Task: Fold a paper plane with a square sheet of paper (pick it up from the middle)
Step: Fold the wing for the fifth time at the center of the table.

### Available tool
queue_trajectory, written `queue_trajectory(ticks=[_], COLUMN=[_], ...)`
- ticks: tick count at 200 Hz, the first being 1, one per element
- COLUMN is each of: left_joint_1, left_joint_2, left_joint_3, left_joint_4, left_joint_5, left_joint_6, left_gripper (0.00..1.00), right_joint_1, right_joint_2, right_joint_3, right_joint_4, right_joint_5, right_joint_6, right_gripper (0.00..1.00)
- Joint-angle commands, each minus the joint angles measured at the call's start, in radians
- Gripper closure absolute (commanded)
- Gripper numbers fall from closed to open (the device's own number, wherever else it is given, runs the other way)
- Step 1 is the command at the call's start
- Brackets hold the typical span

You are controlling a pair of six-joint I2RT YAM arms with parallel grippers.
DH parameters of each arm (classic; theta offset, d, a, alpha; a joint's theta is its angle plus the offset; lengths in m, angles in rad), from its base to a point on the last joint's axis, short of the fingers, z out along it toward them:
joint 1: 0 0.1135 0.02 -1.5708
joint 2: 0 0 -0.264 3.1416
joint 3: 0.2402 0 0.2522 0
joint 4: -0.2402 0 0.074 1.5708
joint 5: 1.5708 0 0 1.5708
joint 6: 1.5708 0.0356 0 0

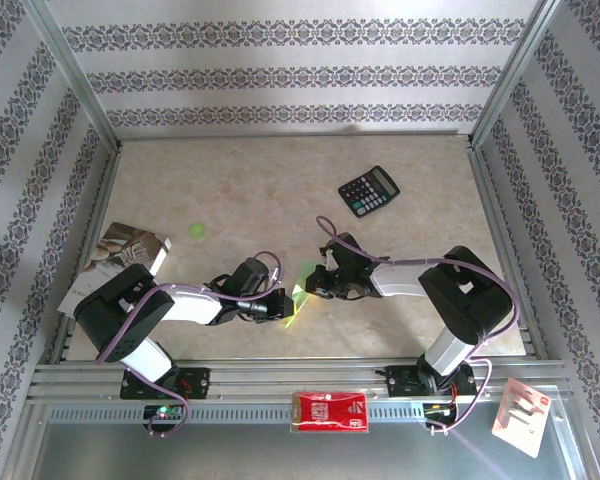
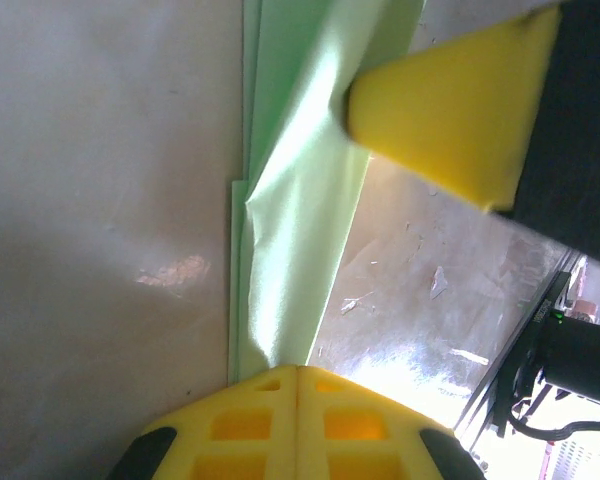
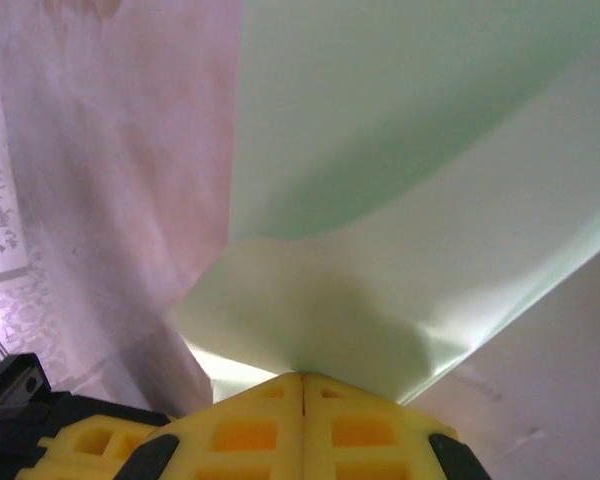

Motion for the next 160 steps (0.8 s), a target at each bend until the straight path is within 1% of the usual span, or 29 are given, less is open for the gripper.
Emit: queue_trajectory(ticks=[1,73,100,129,160], left_joint_1=[-0.004,-0.009,-0.013,-0.013,-0.013], left_joint_2=[0.066,0.067,0.067,0.072,0.069], left_joint_3=[-0.058,-0.051,-0.046,-0.037,-0.029], left_joint_4=[-0.17,-0.168,-0.165,-0.159,-0.157], left_joint_5=[-0.054,-0.055,-0.059,-0.06,-0.062], left_joint_6=[0.016,0.009,0.002,-0.004,-0.009], left_gripper=[1.0,1.0,1.0,1.0,1.0], right_joint_1=[-0.087,-0.241,-0.276,-0.228,-0.077], right_joint_2=[0.053,0.105,0.073,-0.059,-0.178], right_joint_3=[0.03,0.126,0.157,0.103,0.004], right_joint_4=[-0.063,-0.113,-0.116,-0.096,-0.06], right_joint_5=[0.129,0.08,0.029,-0.009,0.029], right_joint_6=[-0.077,-0.143,-0.147,-0.129,-0.066], right_gripper=[0.97,0.97,0.96,0.95,0.95])
